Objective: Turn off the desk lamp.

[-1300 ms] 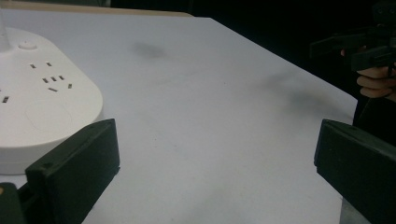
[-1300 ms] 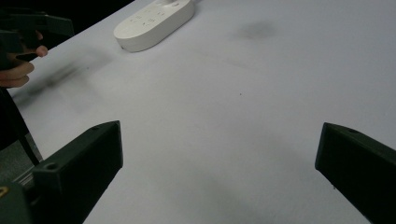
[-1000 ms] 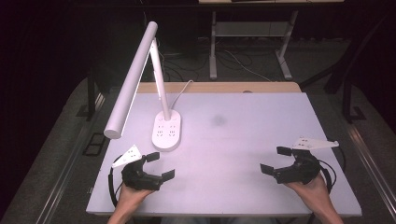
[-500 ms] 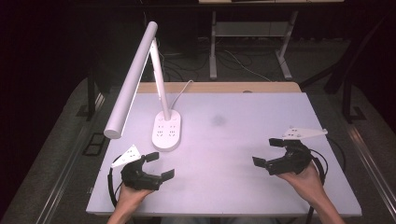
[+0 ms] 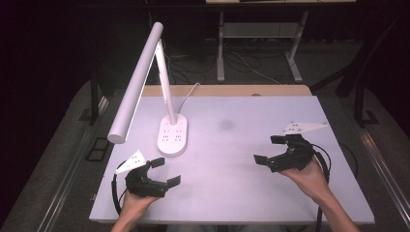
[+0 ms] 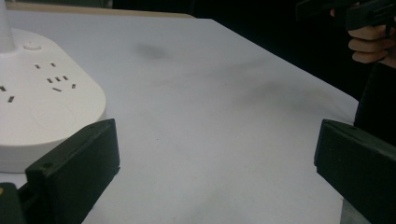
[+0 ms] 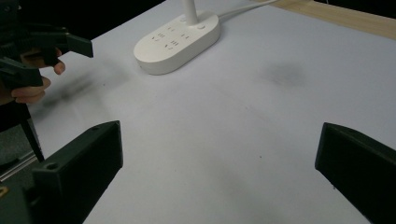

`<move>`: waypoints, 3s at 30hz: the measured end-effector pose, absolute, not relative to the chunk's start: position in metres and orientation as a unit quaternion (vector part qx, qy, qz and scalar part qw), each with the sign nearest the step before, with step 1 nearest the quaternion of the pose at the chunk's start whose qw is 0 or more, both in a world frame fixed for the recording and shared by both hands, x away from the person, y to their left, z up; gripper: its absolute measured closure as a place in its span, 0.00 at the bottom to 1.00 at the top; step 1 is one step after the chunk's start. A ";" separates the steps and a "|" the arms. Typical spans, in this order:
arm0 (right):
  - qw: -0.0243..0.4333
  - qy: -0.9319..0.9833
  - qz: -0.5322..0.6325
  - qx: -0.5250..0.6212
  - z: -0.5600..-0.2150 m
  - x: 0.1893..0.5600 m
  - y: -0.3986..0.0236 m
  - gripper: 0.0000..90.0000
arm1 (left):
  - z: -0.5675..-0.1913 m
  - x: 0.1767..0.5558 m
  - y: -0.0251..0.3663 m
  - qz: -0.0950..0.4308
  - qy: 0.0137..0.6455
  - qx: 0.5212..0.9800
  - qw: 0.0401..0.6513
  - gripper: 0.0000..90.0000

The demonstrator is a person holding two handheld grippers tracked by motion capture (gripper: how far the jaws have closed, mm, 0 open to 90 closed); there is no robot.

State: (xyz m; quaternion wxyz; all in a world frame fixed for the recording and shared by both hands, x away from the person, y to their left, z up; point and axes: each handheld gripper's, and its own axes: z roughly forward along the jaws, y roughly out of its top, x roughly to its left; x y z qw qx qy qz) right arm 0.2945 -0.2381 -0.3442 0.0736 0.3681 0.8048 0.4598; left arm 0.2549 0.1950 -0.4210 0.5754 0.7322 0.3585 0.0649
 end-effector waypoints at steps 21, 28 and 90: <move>0.059 0.828 0.456 0.322 -0.326 0.329 -0.183 0.01 | -0.421 0.255 0.197 0.066 0.358 0.731 0.577 0.00; 0.050 0.834 0.453 0.312 -0.323 0.340 -0.163 0.01 | -0.421 0.255 0.197 0.066 0.358 0.730 0.578 0.00; 0.012 0.834 0.452 0.316 -0.356 0.453 -0.056 0.46 | -0.420 0.255 0.201 0.061 0.362 0.723 0.585 0.00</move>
